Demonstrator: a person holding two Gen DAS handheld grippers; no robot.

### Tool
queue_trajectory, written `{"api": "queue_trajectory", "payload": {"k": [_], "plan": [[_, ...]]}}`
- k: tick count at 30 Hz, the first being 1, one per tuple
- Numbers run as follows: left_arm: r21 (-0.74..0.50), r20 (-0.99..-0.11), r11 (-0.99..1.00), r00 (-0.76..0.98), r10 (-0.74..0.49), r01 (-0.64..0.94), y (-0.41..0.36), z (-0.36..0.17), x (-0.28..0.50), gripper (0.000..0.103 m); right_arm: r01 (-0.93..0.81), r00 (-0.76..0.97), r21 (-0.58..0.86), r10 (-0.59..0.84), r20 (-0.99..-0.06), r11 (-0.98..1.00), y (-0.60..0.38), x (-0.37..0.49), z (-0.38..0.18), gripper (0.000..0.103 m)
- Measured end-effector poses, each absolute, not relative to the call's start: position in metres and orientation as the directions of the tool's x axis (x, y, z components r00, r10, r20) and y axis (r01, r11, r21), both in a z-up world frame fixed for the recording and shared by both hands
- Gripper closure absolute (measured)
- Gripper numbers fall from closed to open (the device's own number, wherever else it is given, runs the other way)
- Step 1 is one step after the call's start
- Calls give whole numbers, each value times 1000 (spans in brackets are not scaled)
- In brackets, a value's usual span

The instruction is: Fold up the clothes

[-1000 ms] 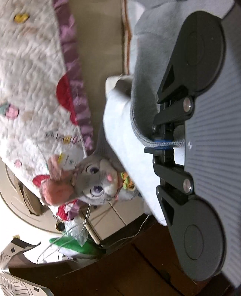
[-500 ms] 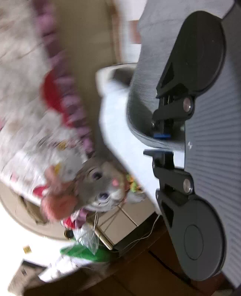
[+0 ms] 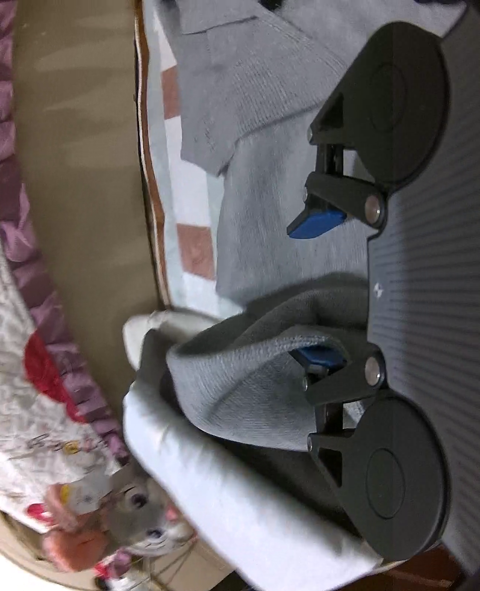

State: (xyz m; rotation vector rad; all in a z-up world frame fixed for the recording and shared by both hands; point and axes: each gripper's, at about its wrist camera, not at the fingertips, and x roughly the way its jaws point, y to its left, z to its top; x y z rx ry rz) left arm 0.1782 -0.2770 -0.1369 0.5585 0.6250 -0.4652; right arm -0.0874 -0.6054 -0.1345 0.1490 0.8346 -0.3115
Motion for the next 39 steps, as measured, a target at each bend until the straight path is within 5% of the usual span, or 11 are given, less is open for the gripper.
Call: {"api": "queue_trajectory", "payload": {"k": [4,12,18,19,21,22,23,26,32,36,39], "plan": [[214,-692,804,667,-277,555,-277,-125,195,43,287,609,64,-130,-783,956,-617,-76,-156,43],[250,-715,823,670,-197,510,-278,-133,237,43,242,574,47,-104,-812,969,-611,-58,-191,36],[347,-753,797,654,-77,494,-291,-182,256,32,271,660,159,-62,-749,949,-613,-58,-202,25],[351,-758,795,648,-68,495,-292,-189,259,30,260,676,183,-43,-736,948,-613,-57,-202,32],[349,-737,800,670,-87,489,-295,-189,258,46,234,700,213,-12,-714,949,-611,-54,-202,64],[385,-730,780,680,-71,494,-299,-188,257,86,209,685,152,-34,-728,966,-604,-50,-202,82],[438,-712,750,700,-47,496,-304,-185,255,89,189,679,114,-46,-733,975,-598,-49,-199,91],[563,-605,682,795,-44,466,-311,-167,239,90,211,676,-18,-160,-720,977,-578,-48,-186,95],[502,-380,807,917,-119,313,-302,-96,234,91,415,733,-157,-432,-525,896,-590,-66,-133,102],[475,-227,842,960,-166,257,-320,-65,234,91,579,706,-106,-562,-432,809,-639,-80,-107,103],[500,-280,828,952,-123,254,-343,-74,262,90,601,732,110,-491,-473,791,-679,-98,-110,103]]}}
